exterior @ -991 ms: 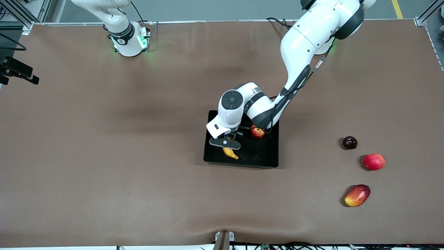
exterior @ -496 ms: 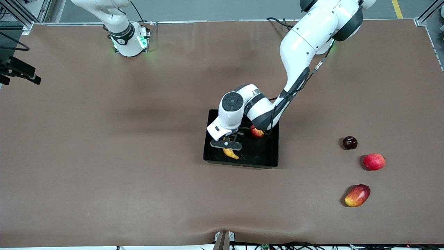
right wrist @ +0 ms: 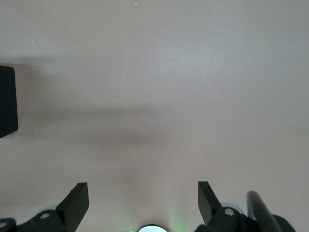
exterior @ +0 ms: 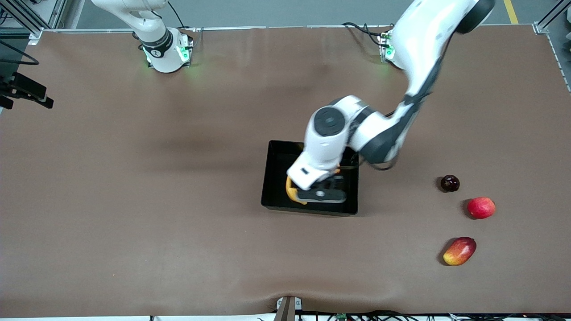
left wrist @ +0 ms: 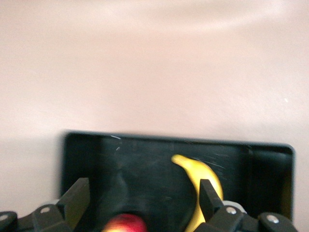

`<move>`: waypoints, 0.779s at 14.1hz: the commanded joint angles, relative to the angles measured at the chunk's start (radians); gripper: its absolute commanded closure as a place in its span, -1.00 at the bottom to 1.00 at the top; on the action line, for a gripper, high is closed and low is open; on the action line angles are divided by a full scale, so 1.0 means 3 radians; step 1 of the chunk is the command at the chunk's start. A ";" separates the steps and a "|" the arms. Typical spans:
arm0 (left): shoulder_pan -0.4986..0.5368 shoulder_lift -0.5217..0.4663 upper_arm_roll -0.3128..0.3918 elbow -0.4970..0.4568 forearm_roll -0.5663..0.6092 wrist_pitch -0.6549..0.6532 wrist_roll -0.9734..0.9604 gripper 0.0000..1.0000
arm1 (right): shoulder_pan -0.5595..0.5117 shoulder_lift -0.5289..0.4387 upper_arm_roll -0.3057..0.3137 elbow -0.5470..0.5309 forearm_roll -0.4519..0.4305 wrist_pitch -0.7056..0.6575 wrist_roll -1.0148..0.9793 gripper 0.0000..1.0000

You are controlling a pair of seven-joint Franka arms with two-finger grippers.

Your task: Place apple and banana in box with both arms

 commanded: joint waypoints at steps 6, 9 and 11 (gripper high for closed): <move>0.1099 -0.0841 -0.0046 -0.0172 -0.0441 -0.0697 0.1279 -1.00 | 0.0012 -0.0046 0.0004 -0.0010 -0.0048 -0.0005 -0.0015 -1.00; 0.1391 -0.1011 -0.0051 -0.0151 -0.0447 -0.0979 0.1279 -1.00 | 0.0012 -0.0051 0.0004 -0.0010 -0.0048 -0.0010 -0.0015 -1.00; 0.1458 -0.1062 -0.0046 -0.0161 -0.0462 -0.1107 0.1269 -1.00 | 0.0012 -0.0046 0.0004 -0.0010 -0.0048 -0.0005 -0.0015 -1.00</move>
